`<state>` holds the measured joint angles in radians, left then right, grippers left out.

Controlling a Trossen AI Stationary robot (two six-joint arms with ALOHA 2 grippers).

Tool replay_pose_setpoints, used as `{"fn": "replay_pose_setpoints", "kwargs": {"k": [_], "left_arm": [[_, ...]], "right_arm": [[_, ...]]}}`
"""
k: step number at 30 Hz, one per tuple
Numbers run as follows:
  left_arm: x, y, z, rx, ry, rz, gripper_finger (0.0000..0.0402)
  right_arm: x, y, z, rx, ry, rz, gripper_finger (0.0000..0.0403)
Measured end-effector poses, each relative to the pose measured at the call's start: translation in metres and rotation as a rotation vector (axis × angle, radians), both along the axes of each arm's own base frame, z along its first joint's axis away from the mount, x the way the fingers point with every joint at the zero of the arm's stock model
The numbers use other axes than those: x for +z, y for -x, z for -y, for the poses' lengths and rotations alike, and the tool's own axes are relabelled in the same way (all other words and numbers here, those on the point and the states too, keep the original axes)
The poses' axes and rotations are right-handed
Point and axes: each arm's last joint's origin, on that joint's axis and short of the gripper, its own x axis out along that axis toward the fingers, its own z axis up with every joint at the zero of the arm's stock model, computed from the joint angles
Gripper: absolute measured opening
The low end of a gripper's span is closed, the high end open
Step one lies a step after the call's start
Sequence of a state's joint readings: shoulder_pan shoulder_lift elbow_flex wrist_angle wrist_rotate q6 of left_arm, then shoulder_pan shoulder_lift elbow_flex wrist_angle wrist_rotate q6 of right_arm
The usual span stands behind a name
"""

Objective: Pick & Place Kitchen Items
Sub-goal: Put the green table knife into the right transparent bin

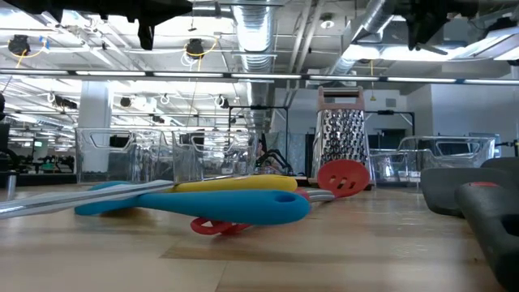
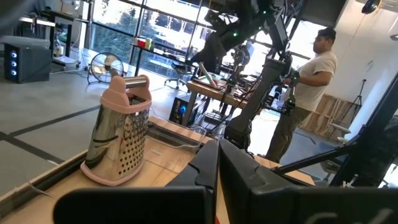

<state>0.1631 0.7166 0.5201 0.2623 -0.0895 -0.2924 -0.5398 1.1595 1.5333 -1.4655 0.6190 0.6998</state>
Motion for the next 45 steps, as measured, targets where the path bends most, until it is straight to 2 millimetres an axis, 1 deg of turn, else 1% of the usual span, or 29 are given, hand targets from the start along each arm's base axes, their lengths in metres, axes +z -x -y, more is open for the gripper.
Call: {"fn": "replay_pose_setpoints", "kwargs": {"k": [4, 12, 22, 33, 45], "left_arm": [[0.0, 0.0, 0.0, 0.0, 0.0, 0.0, 0.0002], [0.0, 0.0, 0.0, 0.0, 0.0, 0.0, 0.0002], [0.0, 0.0, 0.0, 0.0, 0.0, 0.0, 0.0002], [0.0, 0.0, 0.0, 0.0, 0.0, 0.0, 0.0002], [0.0, 0.0, 0.0, 0.0, -0.004, -0.001, 0.0002]], "right_arm": [[-0.018, -0.002, 0.006, -0.007, -0.046, -0.049, 0.0041], [-0.06, -0.009, 0.025, 0.058, -0.122, -0.114, 0.0041], [-0.104, -0.001, 0.048, 0.042, -0.204, -0.156, 0.0041], [-0.14, 0.001, 0.063, 0.032, -0.273, -0.159, 0.0041], [-0.174, 0.001, 0.064, 0.054, -0.272, -0.141, 0.0041]]}}
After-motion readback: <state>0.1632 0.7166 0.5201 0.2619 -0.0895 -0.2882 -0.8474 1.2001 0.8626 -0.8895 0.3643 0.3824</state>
